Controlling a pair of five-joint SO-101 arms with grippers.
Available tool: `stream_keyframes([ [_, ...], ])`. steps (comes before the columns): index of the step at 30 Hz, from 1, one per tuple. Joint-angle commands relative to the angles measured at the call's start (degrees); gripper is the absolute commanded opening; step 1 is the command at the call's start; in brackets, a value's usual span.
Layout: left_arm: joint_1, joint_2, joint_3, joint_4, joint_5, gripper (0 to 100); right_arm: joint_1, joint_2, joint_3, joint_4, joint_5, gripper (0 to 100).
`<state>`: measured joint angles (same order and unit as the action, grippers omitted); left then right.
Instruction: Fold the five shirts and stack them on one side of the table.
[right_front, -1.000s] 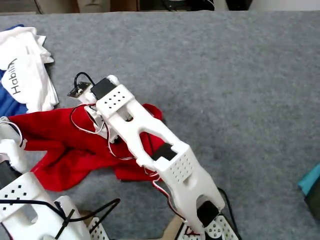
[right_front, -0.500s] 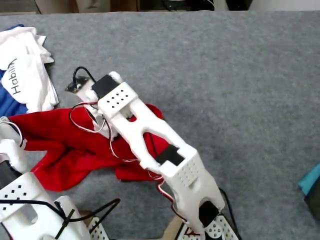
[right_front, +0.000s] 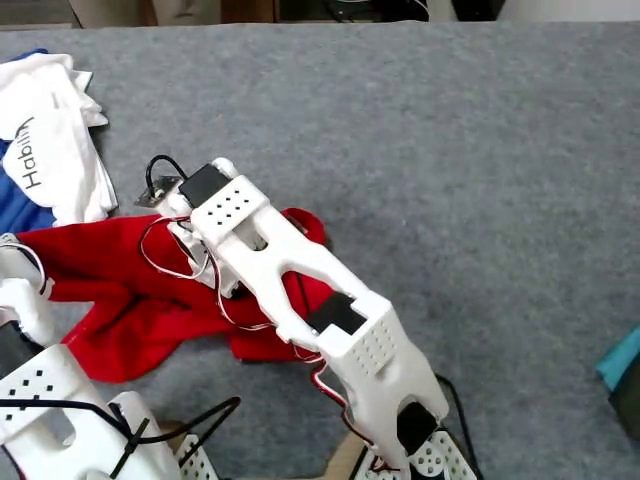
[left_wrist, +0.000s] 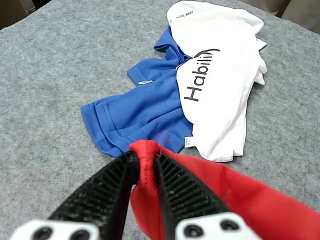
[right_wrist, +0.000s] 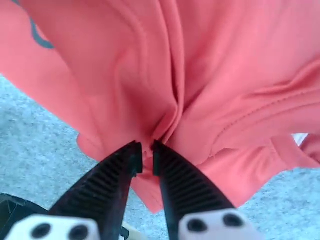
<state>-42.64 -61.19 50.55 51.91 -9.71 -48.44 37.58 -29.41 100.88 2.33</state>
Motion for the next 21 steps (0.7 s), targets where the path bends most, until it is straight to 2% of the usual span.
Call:
stream_keyframes([
  [1, 0.2, -0.7, -2.4, 3.2, -0.3, 2, -0.4, -4.2, 0.1, -1.3, 0.4, 7.9],
  [5, 0.2, -0.7, -2.8, 4.5, -0.3, 2, -0.5, -4.2, 0.1, -1.3, 0.4, 15.9],
  [12, 0.1, -0.7, -2.8, 4.5, -0.3, 2, -0.5, -1.8, -0.1, -1.2, 0.3, 11.8],
  [21, 0.1, -0.7, -2.8, 4.5, -0.3, 2, -0.5, 4.0, -5.6, -1.3, 0.3, 11.6],
])
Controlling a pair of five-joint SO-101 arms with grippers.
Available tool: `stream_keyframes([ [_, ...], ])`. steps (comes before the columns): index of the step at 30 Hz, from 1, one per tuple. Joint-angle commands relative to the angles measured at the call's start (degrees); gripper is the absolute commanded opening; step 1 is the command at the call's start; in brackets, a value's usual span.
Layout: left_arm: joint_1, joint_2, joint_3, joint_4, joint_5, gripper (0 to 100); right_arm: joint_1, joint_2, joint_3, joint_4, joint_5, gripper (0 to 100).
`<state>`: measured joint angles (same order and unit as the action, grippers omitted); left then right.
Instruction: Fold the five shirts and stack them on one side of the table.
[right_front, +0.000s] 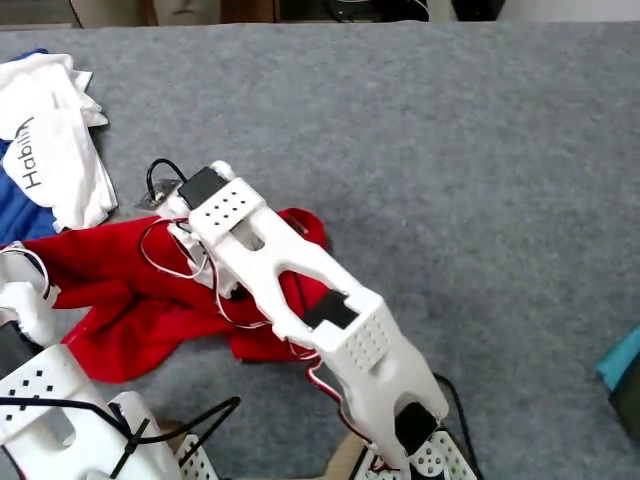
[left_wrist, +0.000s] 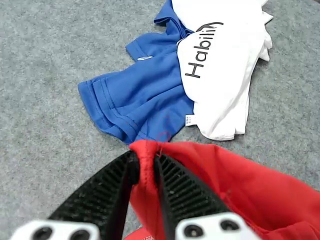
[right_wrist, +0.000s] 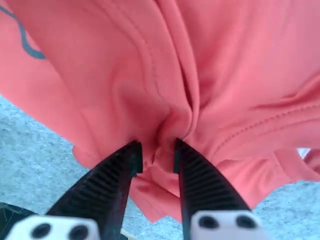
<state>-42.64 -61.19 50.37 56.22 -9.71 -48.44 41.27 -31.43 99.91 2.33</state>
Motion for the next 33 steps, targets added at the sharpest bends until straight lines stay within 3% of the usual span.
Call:
stream_keyframes([
  [1, 0.1, -0.7, -2.6, 0.2, -0.3, 2, -0.4, 1.0, -4.4, -0.4, 0.3, 11.6],
  [5, 0.1, -0.7, -2.6, 0.2, -0.3, 2, 1.2, 4.2, -6.6, -0.4, 0.3, 11.5],
  [10, 0.0, -0.7, -2.6, 0.2, -0.4, 2, 5.6, 7.8, -11.6, 0.1, 0.3, 0.5],
  [17, 0.1, -0.7, -2.6, -0.2, -0.4, 2, 9.6, 6.6, -22.5, 2.5, 0.2, 0.5],
  [26, 0.3, -0.7, -4.6, -1.0, 0.1, 2, 10.2, -8.7, -25.6, 2.5, 0.2, 0.5],
  [33, 3.5, -0.7, -14.0, -6.9, 4.3, 2, 10.2, -27.6, -25.7, 2.1, 0.6, 0.5],
])
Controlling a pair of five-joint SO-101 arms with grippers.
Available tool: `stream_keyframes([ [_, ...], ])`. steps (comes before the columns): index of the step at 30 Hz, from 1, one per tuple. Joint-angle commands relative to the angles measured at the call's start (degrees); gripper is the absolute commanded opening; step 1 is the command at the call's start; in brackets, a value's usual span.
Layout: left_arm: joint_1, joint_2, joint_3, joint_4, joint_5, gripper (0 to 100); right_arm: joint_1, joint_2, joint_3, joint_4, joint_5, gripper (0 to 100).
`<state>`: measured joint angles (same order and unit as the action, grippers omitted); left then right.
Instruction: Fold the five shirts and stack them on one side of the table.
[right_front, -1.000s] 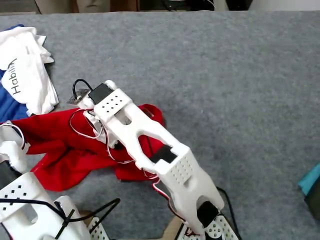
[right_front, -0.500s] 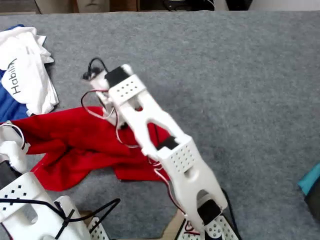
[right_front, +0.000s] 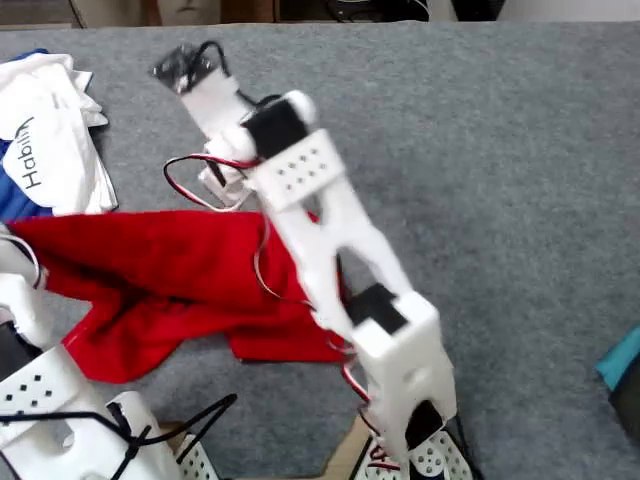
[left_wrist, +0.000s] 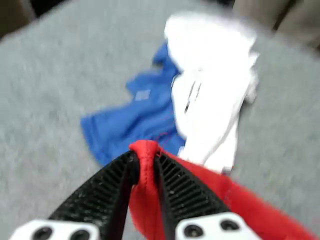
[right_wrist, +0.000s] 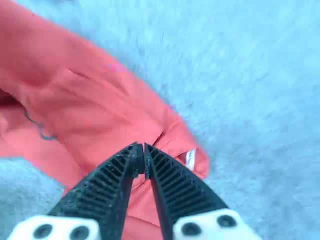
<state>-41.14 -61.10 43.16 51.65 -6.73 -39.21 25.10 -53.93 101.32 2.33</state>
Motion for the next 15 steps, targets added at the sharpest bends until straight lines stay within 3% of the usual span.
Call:
stream_keyframes([
  [1, 2.9, -0.7, -8.3, -2.2, 1.5, 2, 0.9, -14.0, -3.1, 0.7, 0.7, 0.5],
  [7, 7.6, -0.7, -12.2, -2.1, 1.5, 2, 1.1, -22.3, 0.7, 0.9, 0.3, 0.5],
  [12, 7.6, -0.7, -12.0, 1.6, 1.5, 2, 0.4, -18.0, 16.6, -4.2, 0.1, 0.9],
  [15, 7.6, -0.7, -12.0, 5.8, 1.5, 2, -0.9, -13.2, 23.6, -9.3, -3.7, 4.1],
])
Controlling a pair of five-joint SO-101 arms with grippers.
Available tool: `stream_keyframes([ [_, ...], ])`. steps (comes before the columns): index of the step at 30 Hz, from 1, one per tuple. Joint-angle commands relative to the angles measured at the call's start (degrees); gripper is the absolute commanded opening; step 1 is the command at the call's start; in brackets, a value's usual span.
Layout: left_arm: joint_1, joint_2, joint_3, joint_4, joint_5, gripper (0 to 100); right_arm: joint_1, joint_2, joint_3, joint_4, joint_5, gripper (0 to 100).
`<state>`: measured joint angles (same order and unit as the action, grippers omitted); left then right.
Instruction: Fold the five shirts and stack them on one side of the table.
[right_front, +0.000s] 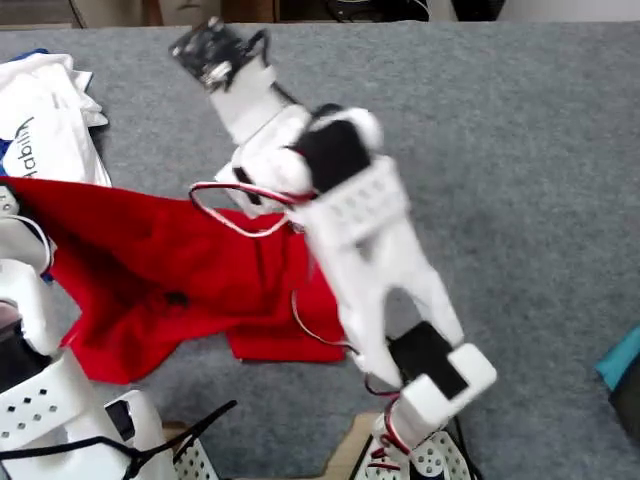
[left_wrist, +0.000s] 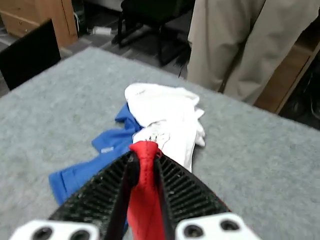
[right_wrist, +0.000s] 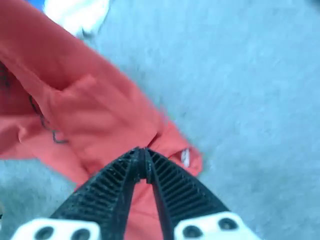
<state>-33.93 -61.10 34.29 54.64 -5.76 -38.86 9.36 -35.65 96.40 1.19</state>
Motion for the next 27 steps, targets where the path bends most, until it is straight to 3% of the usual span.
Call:
stream_keyframes([
  [1, 0.4, -0.7, -3.1, 3.6, 0.5, 2, -1.5, 4.1, 6.6, -5.5, -3.2, 6.5],
  [5, 0.4, -0.7, -3.0, 5.8, 0.4, 2, -2.7, 11.5, 8.0, -8.5, -4.4, 15.5],
  [14, 0.4, -0.7, -1.5, 5.9, 0.3, 2, -3.2, 31.4, -1.9, -9.3, -9.5, 15.6],
  [27, 0.4, -0.7, -1.8, 5.8, 0.3, 2, 0.0, 48.7, -28.4, 2.7, -10.0, 15.4],
])
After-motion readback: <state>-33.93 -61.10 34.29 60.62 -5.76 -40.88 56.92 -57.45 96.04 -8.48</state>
